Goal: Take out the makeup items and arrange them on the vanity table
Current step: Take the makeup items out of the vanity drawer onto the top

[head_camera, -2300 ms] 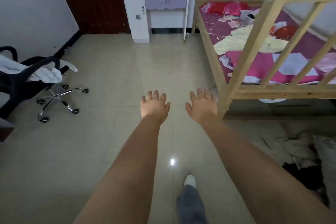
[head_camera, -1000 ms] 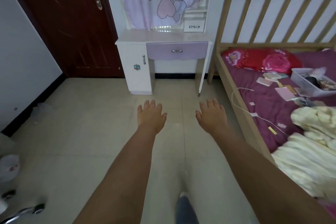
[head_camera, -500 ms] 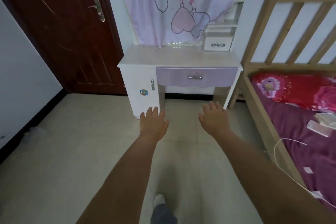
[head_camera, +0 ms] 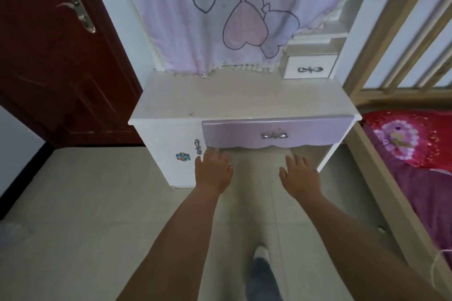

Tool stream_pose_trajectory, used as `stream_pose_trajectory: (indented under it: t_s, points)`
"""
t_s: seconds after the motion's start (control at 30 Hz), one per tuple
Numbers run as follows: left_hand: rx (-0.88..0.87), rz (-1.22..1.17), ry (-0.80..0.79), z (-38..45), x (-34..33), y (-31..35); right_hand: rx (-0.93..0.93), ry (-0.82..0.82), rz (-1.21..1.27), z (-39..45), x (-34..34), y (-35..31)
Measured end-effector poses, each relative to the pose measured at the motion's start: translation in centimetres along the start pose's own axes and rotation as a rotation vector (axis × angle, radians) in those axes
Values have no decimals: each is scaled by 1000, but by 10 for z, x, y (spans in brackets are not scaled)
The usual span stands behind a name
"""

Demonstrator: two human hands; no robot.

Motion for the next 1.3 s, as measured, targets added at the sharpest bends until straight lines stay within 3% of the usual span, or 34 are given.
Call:
stream_pose_trajectory:
  t_s: [0.27, 0.43, 0.57, 0.67, 0.73, 0.83, 1.07, 1.3]
  points:
    - [70, -58, -73, 163, -22, -50, 0, -89, 70, 175, -34, -43]
    - [65, -63, -96, 224, -50, -64, -255, -332, 322, 239, -78, -53]
    - [59, -73, -111, 248, -79, -75, -692, -591, 747, 269, -123, -59]
    - [65, -78, -104, 261, -95, -87, -1009, -706, 1347, 282, -149, -73]
    - [59, -76, -87, 264, -100, -93, -1125, -693, 1678, 290, -156, -82]
    - [-54, -17, 23, 264, -106, -95, -1205, -617, 1888, 298, -159, -89]
    - [-224, 81, 109, 259, -110, -95, -1223, -615, 1876, 270, -170, -78]
    - [-379, -49, -13, 237, -110, -87, -1217, -644, 1632, 234, -173, -59]
Point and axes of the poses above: each hand's wrist, its own z-axis towards the middle knuckle, its own x-axis out of the back of the hand, y = z × x, the point moved 3 cm from there along z, towards the middle knuckle, and after that the axes turned 14 degrees about -x, right-handed, at the moved point
